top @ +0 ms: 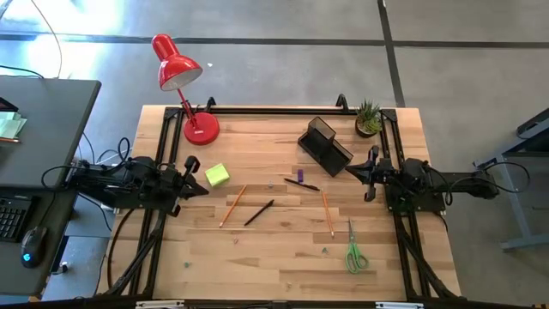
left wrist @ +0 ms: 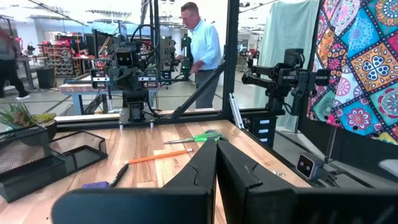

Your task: Pick and place office supplies into organizer

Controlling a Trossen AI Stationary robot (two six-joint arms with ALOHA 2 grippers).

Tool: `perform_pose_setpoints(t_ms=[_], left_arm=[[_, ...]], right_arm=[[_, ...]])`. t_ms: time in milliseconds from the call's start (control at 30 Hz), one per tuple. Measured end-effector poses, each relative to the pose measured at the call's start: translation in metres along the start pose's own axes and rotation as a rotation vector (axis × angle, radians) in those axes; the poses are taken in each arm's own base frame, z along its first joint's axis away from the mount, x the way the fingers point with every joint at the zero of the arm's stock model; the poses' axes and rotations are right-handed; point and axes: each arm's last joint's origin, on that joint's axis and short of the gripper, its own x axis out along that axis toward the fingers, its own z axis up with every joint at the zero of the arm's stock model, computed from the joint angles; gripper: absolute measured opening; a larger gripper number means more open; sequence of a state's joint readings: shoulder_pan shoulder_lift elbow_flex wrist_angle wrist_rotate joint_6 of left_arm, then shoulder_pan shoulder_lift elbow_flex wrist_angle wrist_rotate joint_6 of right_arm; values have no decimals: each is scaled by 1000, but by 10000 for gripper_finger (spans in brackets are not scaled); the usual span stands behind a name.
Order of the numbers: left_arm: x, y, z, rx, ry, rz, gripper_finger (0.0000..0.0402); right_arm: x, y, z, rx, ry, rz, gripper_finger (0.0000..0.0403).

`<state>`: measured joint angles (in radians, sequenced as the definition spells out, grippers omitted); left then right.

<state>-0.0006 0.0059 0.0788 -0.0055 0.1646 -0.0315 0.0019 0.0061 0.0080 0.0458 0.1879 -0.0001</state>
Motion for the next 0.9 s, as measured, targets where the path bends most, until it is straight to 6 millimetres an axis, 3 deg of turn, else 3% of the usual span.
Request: perform_pose_setpoints(t_ms=[400,600,900], left_arm=[[0,0,0,-1,-2,0,1],[0,0,0,-152,2,2,1],[0,1,0,-158,1,34,1]], right_arm=[[0,0,0,0,1,0,0],[0,0,0,0,0,0,0],[0,0,0,0,0,0,0]])
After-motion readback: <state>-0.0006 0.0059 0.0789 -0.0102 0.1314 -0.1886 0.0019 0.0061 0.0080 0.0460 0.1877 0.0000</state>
